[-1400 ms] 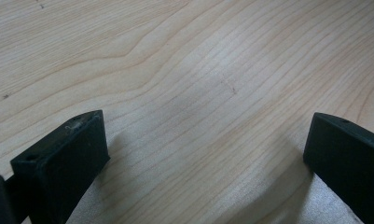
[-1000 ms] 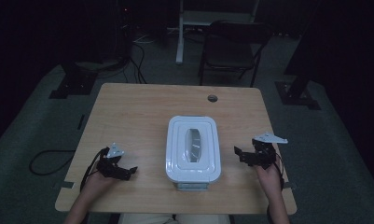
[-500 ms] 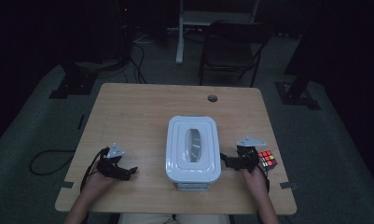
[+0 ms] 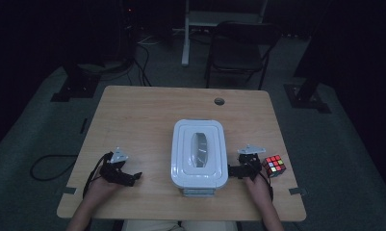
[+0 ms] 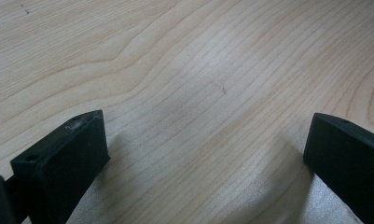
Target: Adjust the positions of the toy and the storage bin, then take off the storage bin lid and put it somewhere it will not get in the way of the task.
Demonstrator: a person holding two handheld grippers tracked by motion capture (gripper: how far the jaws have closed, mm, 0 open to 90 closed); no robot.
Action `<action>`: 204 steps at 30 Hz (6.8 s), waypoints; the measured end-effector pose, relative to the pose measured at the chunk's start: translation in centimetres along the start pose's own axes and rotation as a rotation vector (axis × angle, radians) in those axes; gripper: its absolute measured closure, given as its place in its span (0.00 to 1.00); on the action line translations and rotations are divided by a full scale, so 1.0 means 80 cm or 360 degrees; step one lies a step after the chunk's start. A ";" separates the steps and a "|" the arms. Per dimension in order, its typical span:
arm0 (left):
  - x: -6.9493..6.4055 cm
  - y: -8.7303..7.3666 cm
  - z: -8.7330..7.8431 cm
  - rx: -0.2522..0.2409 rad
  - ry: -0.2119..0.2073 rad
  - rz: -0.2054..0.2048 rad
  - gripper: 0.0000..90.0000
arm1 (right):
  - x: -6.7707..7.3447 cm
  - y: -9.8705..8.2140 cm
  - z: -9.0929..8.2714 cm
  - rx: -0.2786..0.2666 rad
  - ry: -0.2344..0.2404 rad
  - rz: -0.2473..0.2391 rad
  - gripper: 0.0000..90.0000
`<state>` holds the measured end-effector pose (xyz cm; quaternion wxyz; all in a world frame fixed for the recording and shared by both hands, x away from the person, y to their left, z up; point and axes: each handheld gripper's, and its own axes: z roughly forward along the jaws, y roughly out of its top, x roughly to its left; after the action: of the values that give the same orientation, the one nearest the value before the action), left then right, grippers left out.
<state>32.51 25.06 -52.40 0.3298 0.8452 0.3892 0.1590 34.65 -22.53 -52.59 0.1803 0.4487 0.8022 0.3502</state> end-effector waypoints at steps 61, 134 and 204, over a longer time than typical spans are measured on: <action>-0.059 0.146 -0.087 -0.0208 -0.0324 0.0222 0.01 | 0.004 -0.001 0.002 0.0001 -0.0040 -0.0006 0.14; -0.184 0.245 0.007 -0.0174 -0.0736 0.0481 0.52 | 0.004 -0.001 0.002 0.0002 -0.0040 -0.0006 0.14; -0.052 0.173 -0.112 -0.0337 -0.0731 0.0361 0.77 | 0.004 0.000 0.002 0.0002 -0.0040 -0.0005 0.14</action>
<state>32.80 19.14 -36.46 0.4759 0.8582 0.1885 0.0389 34.55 -22.24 -52.70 0.1908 0.4519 0.8008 0.3437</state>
